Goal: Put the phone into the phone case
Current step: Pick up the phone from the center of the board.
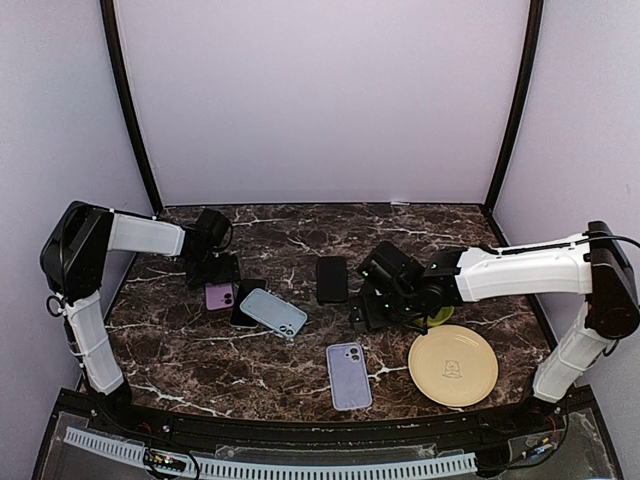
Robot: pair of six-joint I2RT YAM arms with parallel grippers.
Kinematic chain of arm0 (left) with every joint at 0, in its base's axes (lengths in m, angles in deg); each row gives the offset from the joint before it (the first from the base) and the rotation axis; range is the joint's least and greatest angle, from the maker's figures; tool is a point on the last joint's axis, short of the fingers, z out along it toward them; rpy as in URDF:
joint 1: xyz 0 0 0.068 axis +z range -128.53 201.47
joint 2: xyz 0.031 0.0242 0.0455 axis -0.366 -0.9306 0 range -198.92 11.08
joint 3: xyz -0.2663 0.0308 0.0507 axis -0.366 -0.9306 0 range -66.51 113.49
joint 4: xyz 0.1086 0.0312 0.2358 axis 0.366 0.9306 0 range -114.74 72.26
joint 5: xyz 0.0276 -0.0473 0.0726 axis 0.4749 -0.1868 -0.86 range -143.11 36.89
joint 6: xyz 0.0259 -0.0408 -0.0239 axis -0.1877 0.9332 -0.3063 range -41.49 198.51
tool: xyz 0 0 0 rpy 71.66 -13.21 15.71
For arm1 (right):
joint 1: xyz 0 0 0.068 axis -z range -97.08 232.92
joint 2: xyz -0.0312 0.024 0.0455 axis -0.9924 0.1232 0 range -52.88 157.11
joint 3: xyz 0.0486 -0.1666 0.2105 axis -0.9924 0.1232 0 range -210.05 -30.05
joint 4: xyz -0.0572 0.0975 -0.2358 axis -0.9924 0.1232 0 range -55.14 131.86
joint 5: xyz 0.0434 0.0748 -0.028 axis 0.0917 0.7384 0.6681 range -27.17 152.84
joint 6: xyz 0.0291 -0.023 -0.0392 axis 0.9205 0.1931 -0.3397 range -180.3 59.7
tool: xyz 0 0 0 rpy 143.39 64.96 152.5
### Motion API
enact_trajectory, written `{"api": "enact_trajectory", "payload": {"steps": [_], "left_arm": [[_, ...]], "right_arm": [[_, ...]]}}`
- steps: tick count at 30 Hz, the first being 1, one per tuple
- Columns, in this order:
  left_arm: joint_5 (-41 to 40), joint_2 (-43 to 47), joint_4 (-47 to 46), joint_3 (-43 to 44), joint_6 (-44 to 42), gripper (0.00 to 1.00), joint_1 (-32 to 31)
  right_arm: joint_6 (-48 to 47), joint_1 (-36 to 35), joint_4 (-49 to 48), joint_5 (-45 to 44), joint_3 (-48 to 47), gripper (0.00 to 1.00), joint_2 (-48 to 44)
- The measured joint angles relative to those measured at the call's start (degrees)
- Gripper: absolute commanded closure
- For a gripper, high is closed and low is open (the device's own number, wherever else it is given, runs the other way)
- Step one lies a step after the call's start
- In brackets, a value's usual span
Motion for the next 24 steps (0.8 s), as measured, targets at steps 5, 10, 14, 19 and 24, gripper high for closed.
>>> {"api": "enact_trajectory", "payload": {"steps": [5, 10, 14, 19, 24], "left_arm": [[-0.44, 0.0, 1.73, 0.28, -0.04, 0.11, -0.07], [-0.59, 0.0, 2.29, 0.15, -0.87, 0.19, -0.07], [-0.66, 0.09, 2.29, -0.07, -1.55, 0.27, -0.07], [-0.07, 0.11, 2.27, -0.07, -1.99, 0.39, -0.07], [-0.04, 0.17, 2.27, -0.07, -2.12, 0.51, -0.04]], "right_arm": [[-0.2, 0.0, 0.0, -0.31, 0.0, 0.02, -0.07], [-0.52, 0.0, -0.07, -0.44, 0.0, 0.01, -0.15], [-0.96, 0.0, -0.07, -0.46, 0.0, 0.02, -0.15], [-1.46, 0.0, -0.04, -1.11, 0.0, 0.01, -0.15], [-1.73, 0.0, -0.04, -1.77, 0.0, 0.02, -0.2]]}}
